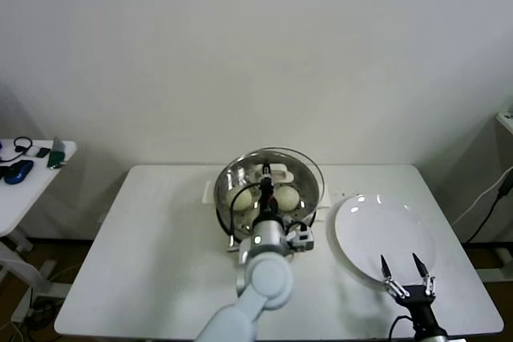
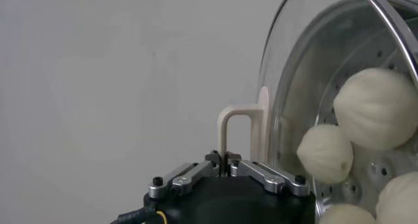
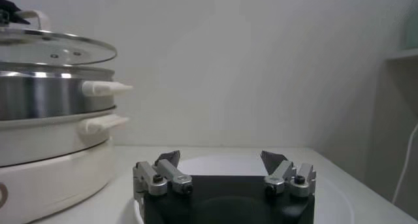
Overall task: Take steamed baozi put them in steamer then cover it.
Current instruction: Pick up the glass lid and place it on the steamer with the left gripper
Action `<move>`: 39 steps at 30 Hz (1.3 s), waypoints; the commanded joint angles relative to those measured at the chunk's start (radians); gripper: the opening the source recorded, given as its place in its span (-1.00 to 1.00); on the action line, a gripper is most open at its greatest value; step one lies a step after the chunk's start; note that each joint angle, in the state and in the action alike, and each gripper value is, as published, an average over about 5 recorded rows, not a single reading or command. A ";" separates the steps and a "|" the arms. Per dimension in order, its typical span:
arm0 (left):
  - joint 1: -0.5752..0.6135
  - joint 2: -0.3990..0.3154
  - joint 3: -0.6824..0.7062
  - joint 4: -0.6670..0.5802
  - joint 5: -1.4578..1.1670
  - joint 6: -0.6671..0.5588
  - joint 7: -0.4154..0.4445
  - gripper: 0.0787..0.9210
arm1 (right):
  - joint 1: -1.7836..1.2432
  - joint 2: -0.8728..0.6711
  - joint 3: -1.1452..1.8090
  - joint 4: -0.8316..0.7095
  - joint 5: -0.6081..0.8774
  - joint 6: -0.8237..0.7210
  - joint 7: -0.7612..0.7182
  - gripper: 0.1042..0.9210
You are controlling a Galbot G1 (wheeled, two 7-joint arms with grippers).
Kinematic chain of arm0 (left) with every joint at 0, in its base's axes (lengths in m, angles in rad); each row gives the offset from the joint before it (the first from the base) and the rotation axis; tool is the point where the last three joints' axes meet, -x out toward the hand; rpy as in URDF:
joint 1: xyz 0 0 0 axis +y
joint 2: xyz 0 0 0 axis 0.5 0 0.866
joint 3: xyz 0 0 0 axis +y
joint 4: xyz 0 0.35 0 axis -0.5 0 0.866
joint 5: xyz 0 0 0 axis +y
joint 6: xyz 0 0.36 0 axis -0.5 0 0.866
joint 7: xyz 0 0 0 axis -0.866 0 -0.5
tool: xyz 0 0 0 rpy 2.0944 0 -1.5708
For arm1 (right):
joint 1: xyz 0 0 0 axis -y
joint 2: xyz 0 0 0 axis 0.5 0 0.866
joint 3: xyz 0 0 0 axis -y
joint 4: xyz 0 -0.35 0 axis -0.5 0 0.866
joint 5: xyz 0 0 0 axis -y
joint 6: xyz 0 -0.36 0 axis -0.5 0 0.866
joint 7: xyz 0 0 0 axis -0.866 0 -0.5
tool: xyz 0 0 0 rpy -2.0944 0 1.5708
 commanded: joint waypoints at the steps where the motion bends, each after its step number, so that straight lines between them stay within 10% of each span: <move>1: 0.008 -0.021 -0.010 0.040 0.035 0.015 -0.008 -0.86 | 0.001 0.001 0.000 -0.007 -0.001 0.005 0.000 0.76; 39: 0.048 -0.013 -0.038 0.053 0.061 -0.043 -0.031 -0.86 | -0.001 0.016 -0.001 -0.014 -0.007 0.020 0.006 0.76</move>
